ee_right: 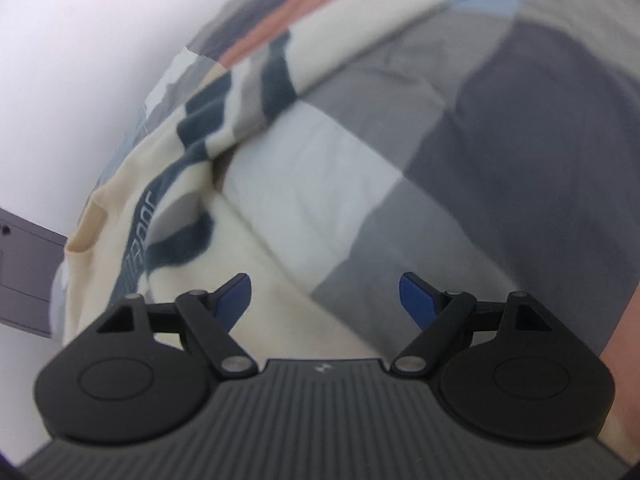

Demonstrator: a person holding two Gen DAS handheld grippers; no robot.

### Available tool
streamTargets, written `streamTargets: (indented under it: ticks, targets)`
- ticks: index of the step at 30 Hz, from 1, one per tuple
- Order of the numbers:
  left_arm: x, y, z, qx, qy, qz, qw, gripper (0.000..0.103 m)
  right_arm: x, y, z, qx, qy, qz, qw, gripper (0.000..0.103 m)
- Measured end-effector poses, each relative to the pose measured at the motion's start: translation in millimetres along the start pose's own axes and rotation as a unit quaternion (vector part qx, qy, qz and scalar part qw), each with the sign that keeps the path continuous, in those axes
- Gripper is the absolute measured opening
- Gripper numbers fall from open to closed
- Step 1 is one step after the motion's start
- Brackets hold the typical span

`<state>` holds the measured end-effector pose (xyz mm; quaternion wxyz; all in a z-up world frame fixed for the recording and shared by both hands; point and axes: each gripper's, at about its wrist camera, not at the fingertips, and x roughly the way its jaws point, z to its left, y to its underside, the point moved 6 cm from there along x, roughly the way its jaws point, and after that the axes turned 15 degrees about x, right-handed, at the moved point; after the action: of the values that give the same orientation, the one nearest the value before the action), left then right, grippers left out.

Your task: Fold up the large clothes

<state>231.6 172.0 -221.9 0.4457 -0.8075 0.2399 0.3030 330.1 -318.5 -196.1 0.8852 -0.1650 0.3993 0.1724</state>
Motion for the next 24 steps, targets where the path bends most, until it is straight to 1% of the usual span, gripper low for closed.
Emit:
streamTargets:
  ticks: [2, 4, 5, 6, 7, 8, 9, 10, 14, 17, 18, 19, 21, 22, 24]
  targets:
    - [-1, 0, 0, -0.001, 0.001, 0.000, 1.0000, 0.075, 6, 8, 1, -0.002, -0.004, 0.025, 1.000, 0.078]
    - [-1, -1, 0, -0.001, 0.003, 0.000, 1.0000, 0.075, 10, 17, 6, -0.022, -0.005, 0.042, 0.999, 0.064]
    - [-2, -1, -1, 0.002, 0.005, -0.001, 1.0000, 0.075, 10, 20, 9, -0.037, -0.002, 0.046, 0.998, 0.061]
    - [-3, -1, -3, 0.010, 0.009, 0.000, 0.9999, 0.075, 10, 23, 11, -0.052, 0.003, 0.045, 0.998, 0.056]
    - [-4, -2, -7, 0.019, 0.014, -0.001, 0.9997, 0.075, 10, 26, 14, -0.065, 0.004, 0.042, 0.997, 0.041]
    - [-5, -2, -10, 0.026, 0.017, -0.004, 0.9995, 0.075, 8, 28, 16, -0.076, 0.003, 0.039, 0.996, 0.033]
    - [-7, -3, -13, 0.032, 0.020, -0.009, 0.9992, 0.075, 5, 30, 19, -0.088, -0.001, 0.034, 0.996, 0.023]
    - [-10, -3, -17, 0.040, 0.023, -0.014, 0.9988, 0.075, 1, 31, 23, -0.102, -0.007, 0.026, 0.994, 0.018]
    - [-18, -5, -33, 0.081, 0.028, -0.032, 0.9958, 0.075, -22, 36, 36, -0.148, -0.037, -0.027, 0.988, 0.014]
    - [-24, -5, -45, 0.102, 0.048, -0.039, 0.9929, 0.076, -43, 30, 36, -0.144, -0.054, -0.071, 0.986, 0.012]
    - [-27, -5, -51, 0.109, 0.057, -0.043, 0.9915, 0.076, -49, 27, 33, -0.137, -0.050, -0.086, 0.986, 0.011]
    - [-29, -6, -57, 0.119, 0.062, -0.050, 0.9897, 0.076, -54, 23, 31, -0.130, -0.038, -0.104, 0.985, 0.010]
    - [-29, -9, -72, 0.146, 0.062, -0.067, 0.9850, 0.076, -58, 18, 28, -0.117, -0.020, -0.130, 0.984, 0.008]
    - [-26, -11, -81, 0.158, 0.064, -0.068, 0.9830, 0.076, -57, 15, 27, -0.110, -0.015, -0.138, 0.984, 0.003]
    - [-19, -16, -97, 0.173, 0.072, -0.072, 0.9797, 0.076, -55, 8, 22, -0.094, -0.004, -0.144, 0.985, 0.003]
